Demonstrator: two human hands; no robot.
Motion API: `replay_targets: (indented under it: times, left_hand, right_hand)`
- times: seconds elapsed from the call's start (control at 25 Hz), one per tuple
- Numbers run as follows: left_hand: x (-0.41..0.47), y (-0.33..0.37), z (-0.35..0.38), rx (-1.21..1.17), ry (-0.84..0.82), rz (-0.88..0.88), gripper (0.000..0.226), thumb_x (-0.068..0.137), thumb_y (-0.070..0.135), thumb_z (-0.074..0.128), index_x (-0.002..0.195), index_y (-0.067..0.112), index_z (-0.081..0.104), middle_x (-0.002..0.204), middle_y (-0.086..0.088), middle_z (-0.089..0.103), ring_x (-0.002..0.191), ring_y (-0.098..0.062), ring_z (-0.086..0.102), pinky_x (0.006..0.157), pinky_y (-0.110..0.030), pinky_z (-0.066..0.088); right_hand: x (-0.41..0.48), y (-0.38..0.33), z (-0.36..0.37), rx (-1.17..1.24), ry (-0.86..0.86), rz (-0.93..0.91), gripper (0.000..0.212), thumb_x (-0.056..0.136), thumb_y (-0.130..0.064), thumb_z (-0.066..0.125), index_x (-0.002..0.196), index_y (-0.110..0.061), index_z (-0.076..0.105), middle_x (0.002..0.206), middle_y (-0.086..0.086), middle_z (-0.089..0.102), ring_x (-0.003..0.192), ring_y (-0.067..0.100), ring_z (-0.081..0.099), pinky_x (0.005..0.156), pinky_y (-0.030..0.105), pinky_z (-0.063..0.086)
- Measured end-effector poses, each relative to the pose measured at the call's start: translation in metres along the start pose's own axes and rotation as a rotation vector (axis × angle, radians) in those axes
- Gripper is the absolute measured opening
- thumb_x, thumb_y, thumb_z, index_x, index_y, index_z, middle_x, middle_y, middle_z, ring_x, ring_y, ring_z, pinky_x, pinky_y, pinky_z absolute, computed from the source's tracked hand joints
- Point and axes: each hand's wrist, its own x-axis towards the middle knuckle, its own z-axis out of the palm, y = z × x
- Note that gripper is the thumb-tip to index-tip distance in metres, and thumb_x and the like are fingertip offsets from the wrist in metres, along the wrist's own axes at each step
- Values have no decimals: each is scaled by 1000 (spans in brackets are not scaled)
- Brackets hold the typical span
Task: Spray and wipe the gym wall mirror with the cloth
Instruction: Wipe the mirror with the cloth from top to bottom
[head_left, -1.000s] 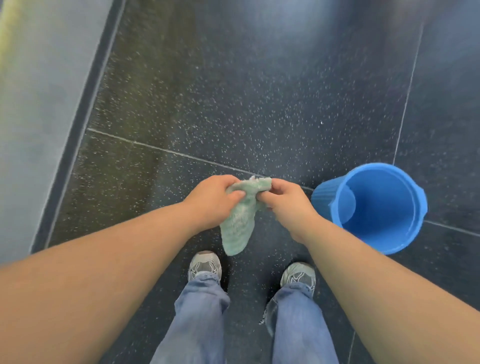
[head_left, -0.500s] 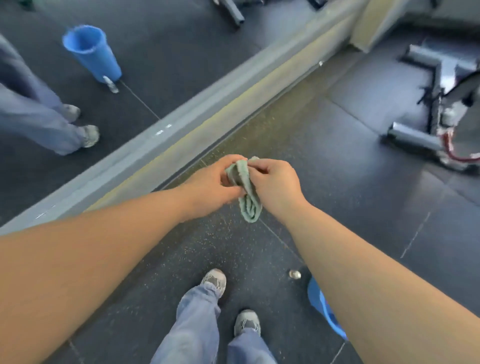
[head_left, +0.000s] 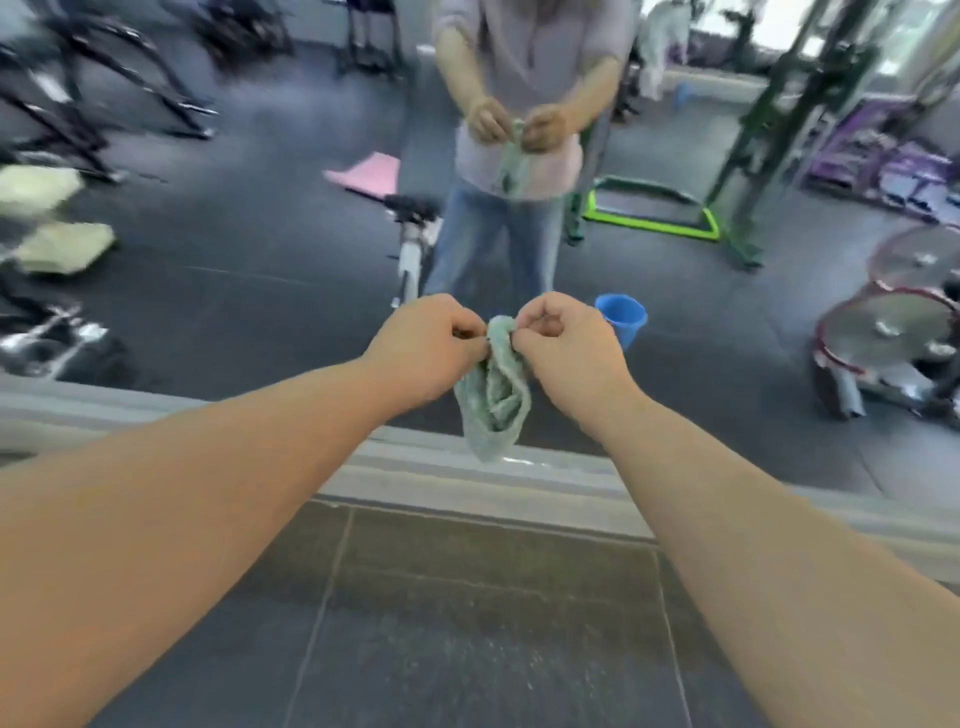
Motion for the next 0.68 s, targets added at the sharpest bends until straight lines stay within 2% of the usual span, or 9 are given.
replay_targets:
  times: [0.08,0.12,0.2,0.32,0.44,0.56,0.6,0.68]
  left_hand:
    - [-8,-55,-85,-3,107,-77,6,81,24,71,77,25,75,68,11,58,67,-4,54,60,-18,39]
    - [-12,-81,-126,12,154,-104,6,79,23,73,75,28,74,69,13,56,66,-1,53,58,-17,35]
    - [-21,-131,-209,50,235,-147,11,77,24,76,71,30,70,73,13,53,66,-2,52,61,-19,36]
    - [-38,-198,-334,70,351,-198,12,75,20,76,69,23,66,81,11,55,65,-5,51,67,-26,43]
    - [-49,-244,-435,9,319,-263,20,75,17,77,64,19,61,85,6,67,62,-5,53,64,-25,46]
    - [-51,-280,-497,51,204,-371,24,77,20,79,63,16,59,64,15,65,66,-16,54,65,-31,46]
    - [-46,-298,-517,73,211,-410,23,79,18,77,66,14,58,67,13,66,70,-20,56,67,-32,47]
    - [-32,-331,-551,138,252,-523,14,83,14,68,77,11,56,85,-4,63,77,-23,52,66,-31,44]
  right_hand:
    - [26,-60,78,58,-58,-72,14,78,-15,63,67,-20,57,58,-12,56,57,6,48,60,24,43]
    - [38,-87,114,81,-71,-98,16,78,-15,63,65,-20,55,55,-13,53,55,5,46,58,23,41]
    - [57,-147,181,152,-112,-126,20,78,-12,64,63,-18,52,47,-13,49,48,5,42,54,23,37]
    - [84,-241,276,299,-218,-171,27,80,-7,66,64,-14,46,41,-7,45,41,13,44,47,25,33]
    - [110,-322,345,389,-300,-216,27,82,-3,63,67,-14,44,54,-1,52,39,16,50,39,21,30]
    - [142,-378,392,386,-351,-280,24,83,0,56,67,-14,45,46,0,47,36,15,50,35,20,30]
    - [156,-394,410,358,-366,-304,23,82,-1,56,68,-14,45,45,0,46,37,15,50,36,20,33]
    - [186,-421,445,301,-411,-364,19,83,-5,57,70,-15,47,47,1,49,39,16,53,38,21,36]
